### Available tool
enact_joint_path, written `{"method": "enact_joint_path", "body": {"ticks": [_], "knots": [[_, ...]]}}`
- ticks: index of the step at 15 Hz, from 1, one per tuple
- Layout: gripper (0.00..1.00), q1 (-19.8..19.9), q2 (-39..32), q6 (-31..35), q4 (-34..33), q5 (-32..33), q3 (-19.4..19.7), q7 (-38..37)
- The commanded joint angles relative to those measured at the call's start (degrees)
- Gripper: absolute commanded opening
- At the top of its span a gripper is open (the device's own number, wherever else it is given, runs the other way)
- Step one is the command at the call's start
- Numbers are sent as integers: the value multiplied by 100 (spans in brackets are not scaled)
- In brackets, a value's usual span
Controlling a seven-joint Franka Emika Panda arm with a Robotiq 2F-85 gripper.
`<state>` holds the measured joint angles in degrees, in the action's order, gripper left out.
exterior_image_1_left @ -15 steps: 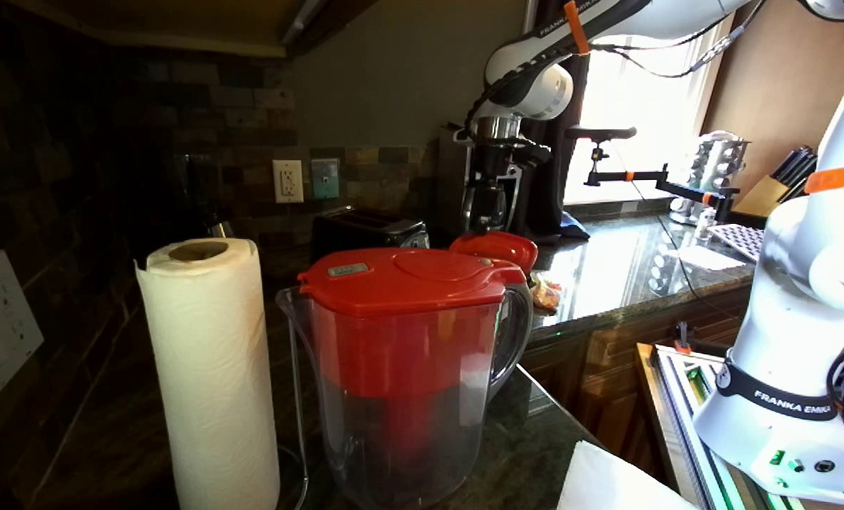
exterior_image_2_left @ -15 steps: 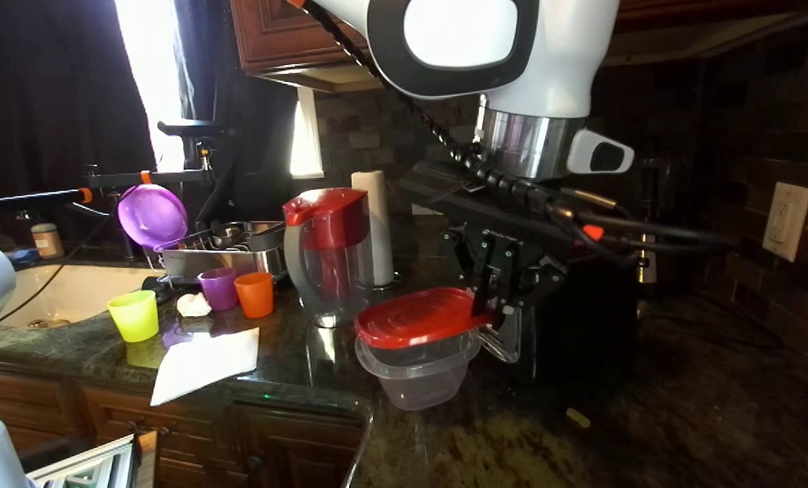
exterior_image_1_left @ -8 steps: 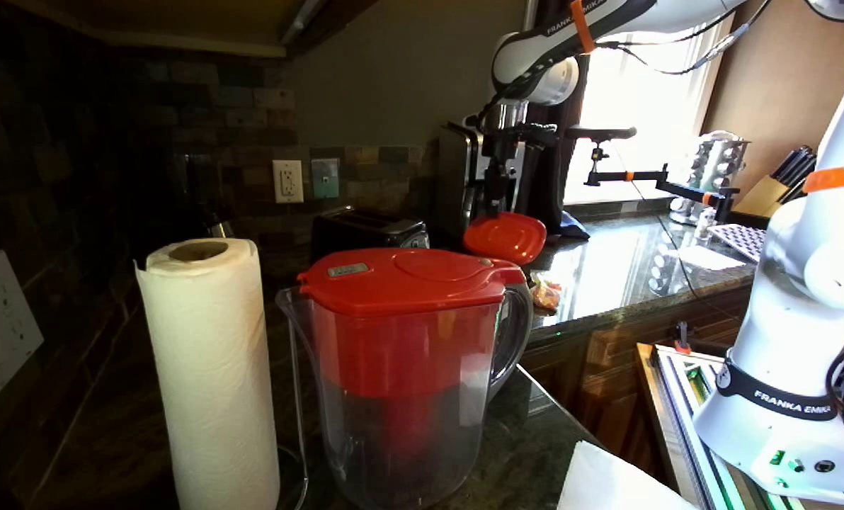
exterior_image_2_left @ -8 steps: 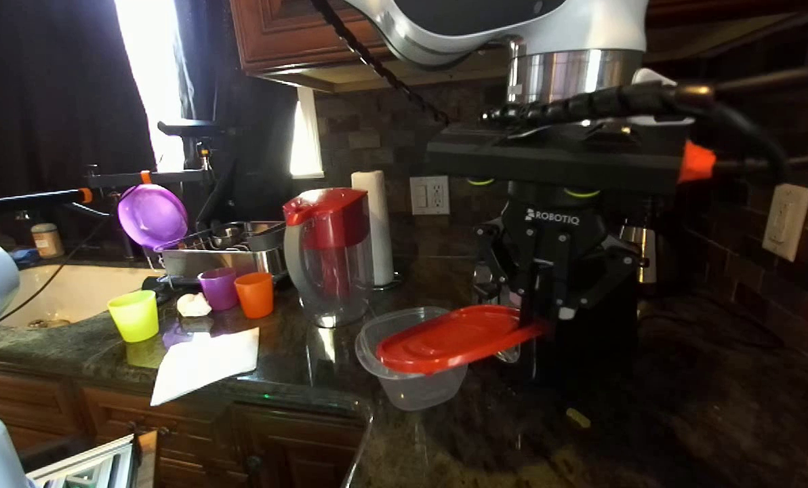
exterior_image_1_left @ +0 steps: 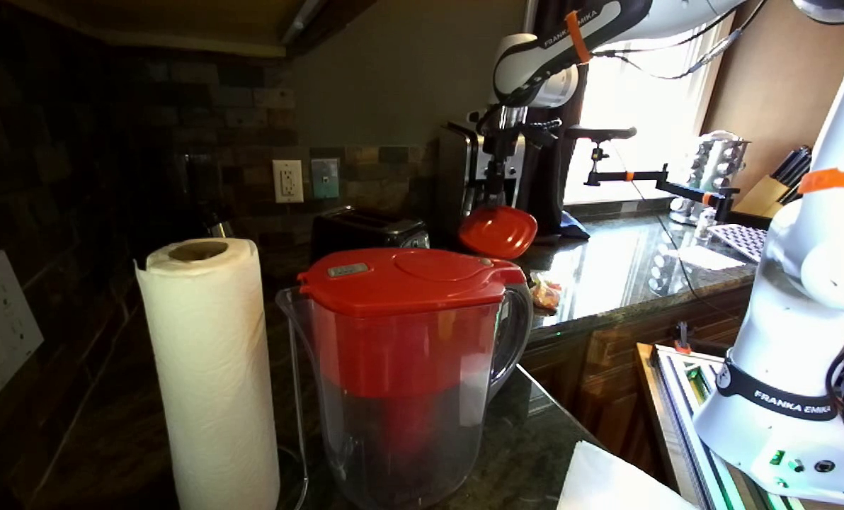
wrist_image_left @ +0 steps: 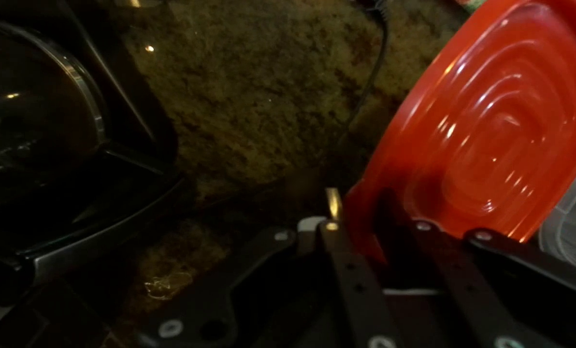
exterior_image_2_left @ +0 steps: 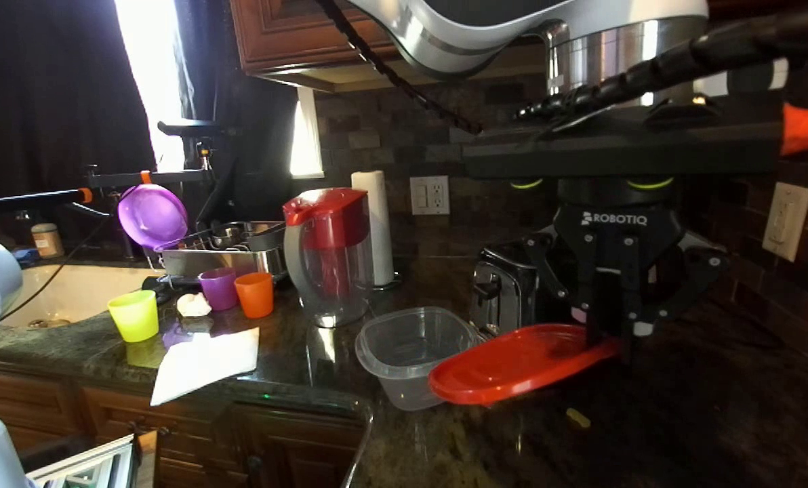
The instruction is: Remove the red lid from the bowl, then put the plastic in the bowl and put the lid on the bowl
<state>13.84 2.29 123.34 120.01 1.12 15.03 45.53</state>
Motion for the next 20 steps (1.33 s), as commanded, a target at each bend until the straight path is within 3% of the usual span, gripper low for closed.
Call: {"method": "enact_joint_path", "body": {"ticks": [1,9,20], "knots": [[6,39,-226,483,101,59,19,-253],[6,106,-789,1406,268,-309,-70,-447],[6,253,-1394,1955,220,-832,-239,-613]]}}
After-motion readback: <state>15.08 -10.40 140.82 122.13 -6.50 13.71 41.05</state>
